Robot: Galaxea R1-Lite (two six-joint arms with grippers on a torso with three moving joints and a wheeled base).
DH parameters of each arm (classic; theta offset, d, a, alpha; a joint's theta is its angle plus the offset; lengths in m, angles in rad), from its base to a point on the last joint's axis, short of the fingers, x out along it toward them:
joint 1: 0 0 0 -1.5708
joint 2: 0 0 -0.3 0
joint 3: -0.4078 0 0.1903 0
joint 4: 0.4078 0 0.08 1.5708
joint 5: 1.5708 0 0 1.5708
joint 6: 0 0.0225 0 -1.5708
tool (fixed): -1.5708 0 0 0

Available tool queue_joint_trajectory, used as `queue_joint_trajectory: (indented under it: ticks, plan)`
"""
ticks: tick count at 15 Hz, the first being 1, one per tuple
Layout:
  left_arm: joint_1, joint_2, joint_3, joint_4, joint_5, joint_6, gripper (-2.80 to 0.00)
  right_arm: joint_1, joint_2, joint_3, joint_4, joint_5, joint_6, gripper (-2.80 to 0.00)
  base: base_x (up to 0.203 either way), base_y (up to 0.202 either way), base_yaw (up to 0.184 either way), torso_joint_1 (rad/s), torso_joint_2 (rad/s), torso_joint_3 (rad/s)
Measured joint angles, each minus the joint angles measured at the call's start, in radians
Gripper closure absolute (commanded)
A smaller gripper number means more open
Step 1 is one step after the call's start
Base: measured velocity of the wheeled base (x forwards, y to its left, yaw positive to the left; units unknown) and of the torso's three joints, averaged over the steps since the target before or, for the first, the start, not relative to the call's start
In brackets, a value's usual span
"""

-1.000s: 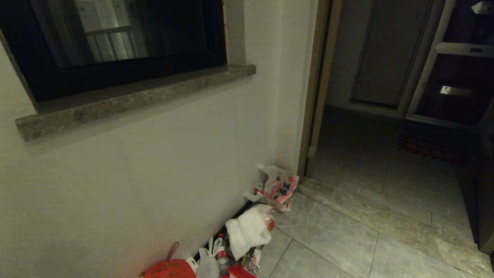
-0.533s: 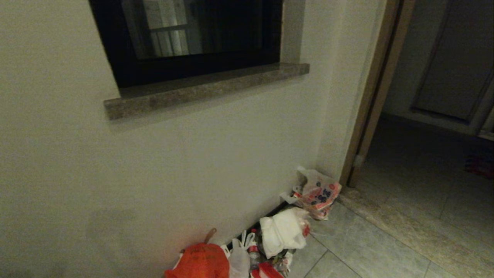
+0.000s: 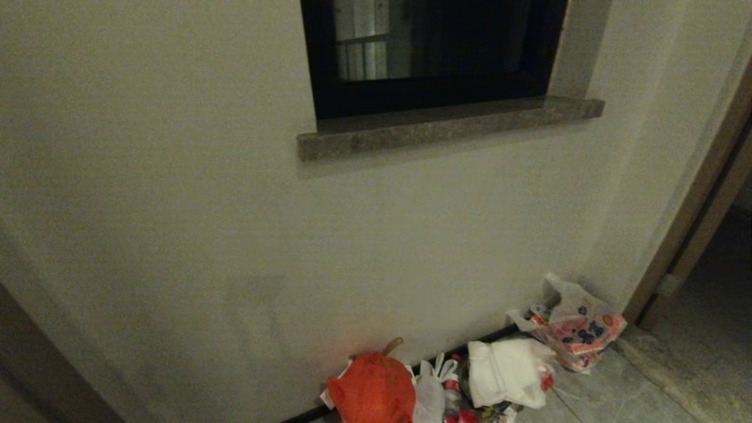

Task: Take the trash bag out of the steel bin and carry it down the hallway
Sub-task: Put the trash bag at the door

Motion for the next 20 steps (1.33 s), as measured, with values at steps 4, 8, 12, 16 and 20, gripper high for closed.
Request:
queue_joint_trajectory:
  ticks: [4,8,12,16,20]
  plan:
    - [0.0,0.0,0.0,0.0,0.0,-0.001,0.0,0.0,0.0,0.0,0.0,0.0,-0.002,0.0,0.001,-0.01,0.169,0.001,0.0,0.002]
    - [0.0,0.0,0.0,0.0,0.0,0.0,0.0,0.0,0.0,0.0,0.003,0.0,-0.003,0.0,-0.001,-0.006,0.135,0.004,0.0,0.0]
    - [0.0,0.0,0.0,-0.001,0.0,0.0,0.0,0.0,0.0,0.0,0.003,0.0,-0.002,0.0,0.0,0.0,0.0,0.0,0.0,0.0]
    - [0.0,0.0,0.0,0.0,0.0,-0.001,0.0,-0.001,0.0,0.0,0.003,0.001,-0.006,0.0,0.0,0.0,0.0,0.0,0.0,0.0]
    - [0.0,0.0,0.0,0.0,0.0,0.001,0.0,0.0,0.0,0.0,0.005,0.001,-0.02,0.0,0.0,0.0,0.0,0.0,0.0,0.0]
